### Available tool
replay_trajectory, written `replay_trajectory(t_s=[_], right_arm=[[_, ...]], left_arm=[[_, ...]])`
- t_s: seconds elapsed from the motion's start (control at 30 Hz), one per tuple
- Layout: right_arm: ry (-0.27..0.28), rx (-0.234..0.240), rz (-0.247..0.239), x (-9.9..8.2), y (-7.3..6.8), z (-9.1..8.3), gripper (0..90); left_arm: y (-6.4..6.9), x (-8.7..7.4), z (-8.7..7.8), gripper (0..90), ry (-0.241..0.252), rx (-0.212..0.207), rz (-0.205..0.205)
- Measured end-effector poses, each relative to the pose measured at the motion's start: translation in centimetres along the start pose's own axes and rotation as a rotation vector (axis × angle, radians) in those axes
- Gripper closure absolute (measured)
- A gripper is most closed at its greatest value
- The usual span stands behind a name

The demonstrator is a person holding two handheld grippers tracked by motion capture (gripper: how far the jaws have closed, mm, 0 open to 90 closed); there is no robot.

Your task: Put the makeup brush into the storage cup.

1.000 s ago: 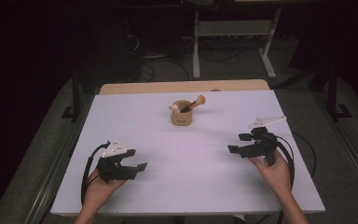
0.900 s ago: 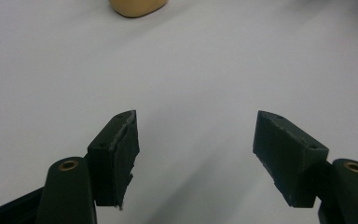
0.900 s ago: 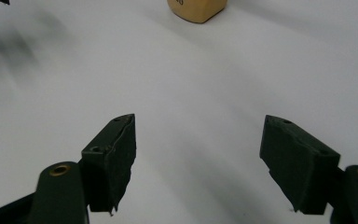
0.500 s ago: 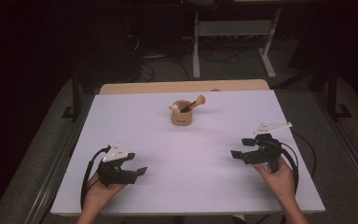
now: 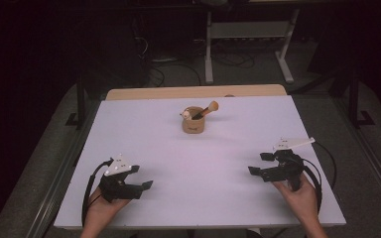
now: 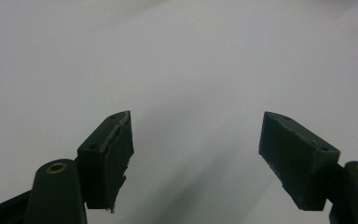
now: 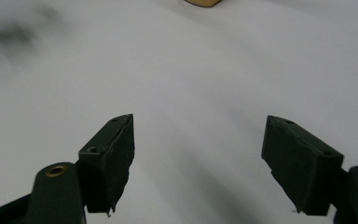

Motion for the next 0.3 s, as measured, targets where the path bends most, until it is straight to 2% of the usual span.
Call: replay_trajectory(t_s=[0.17, 0.3], right_arm=[[0.007, -0.003, 0.006, -0.84, -0.24, -0.16, 24.0], [0.014, -0.004, -0.008, -0.87, -0.51, -0.24, 23.5]], left_arm=[[-0.12, -0.01, 0.06, 25.4, 0.006, 0.003, -0.005], [-0.18, 0.08, 0.05, 25.4, 0.007, 0.001, 0.004]])
Point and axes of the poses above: each handheld gripper's, and its own axes: z roughly forward along the jaws, x roughly out of its top, y roughly to its right, the point moved 4 cm from there along z, roughly forward along the jaws, and after that the axes turned 4 degrees about -x, right-handed, at the moved point
